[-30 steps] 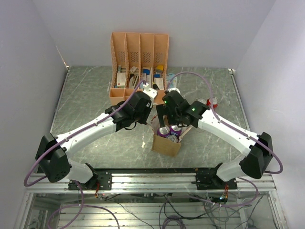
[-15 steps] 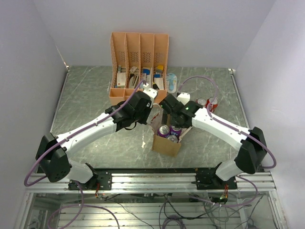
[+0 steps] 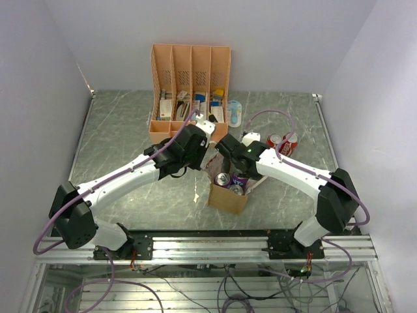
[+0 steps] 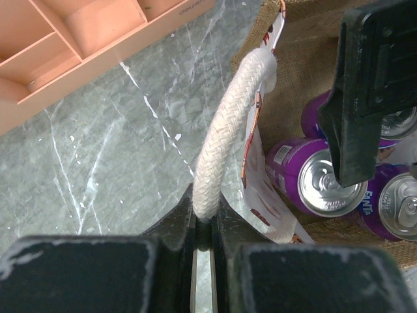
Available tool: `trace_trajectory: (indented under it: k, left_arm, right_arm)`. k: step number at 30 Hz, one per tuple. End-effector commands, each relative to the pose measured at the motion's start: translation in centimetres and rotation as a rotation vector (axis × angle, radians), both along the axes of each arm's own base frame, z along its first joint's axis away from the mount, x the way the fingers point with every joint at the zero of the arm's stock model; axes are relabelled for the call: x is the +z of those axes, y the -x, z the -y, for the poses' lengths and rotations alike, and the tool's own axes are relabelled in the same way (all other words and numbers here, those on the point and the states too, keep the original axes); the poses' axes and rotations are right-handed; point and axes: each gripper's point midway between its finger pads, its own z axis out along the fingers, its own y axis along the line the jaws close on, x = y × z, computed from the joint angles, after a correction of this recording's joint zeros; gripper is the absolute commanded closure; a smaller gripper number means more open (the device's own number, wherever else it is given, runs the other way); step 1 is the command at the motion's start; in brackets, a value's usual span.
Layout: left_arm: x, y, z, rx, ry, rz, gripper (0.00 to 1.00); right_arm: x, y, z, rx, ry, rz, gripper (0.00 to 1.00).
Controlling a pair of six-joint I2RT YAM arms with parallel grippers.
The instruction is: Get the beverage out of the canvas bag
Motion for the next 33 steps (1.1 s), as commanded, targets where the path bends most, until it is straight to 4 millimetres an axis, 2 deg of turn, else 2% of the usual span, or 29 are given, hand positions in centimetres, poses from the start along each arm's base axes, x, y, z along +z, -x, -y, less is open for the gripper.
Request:
trace_trajectory:
  k: [1, 12, 15, 18, 25, 28, 33]
  left_arm:
    - [0.7, -0.3, -0.1, 0.002, -0.013, 0.018, 0.93]
    - [0.4, -0.3, -0.1, 0.006, -0.025, 0.017, 0.93]
    - [0.3, -0.4, -0.1, 0.005, -0.028, 0.017, 0.93]
    - [0.3, -0.4, -0.1, 0.005, -0.028, 0.016, 0.93]
    - [0.4, -0.3, -0.1, 0.004, -0.026, 0.017, 0.93]
    - [0.5, -0.3, -0.1, 0.005, -0.024, 0.020, 0.93]
    - [0.5, -0.3, 0.0, 0.002, -0.023, 0.018, 0.93]
  right_arm:
    - [-2.1, 1.3, 0.2, -0.010, 0.002, -0.061, 0.00]
    - [-3.9, 0.7, 0.0, -0.049, 0.008, -0.064, 0.09]
    - [-3.3, 0.5, -0.4, -0.044, -0.014, -0.052, 0.22]
    - [-2.2, 0.3, -0.5, -0.038, -0.042, -0.022, 0.39]
    - [1.9, -0.1, -0.9, -0.020, -0.150, 0.081, 0.81]
    - [3.4, -0.1, -1.3, 0.004, -0.223, 0.130, 0.90]
    - [5.2, -0.2, -1.9, 0.045, -0.318, 0.187, 0.98]
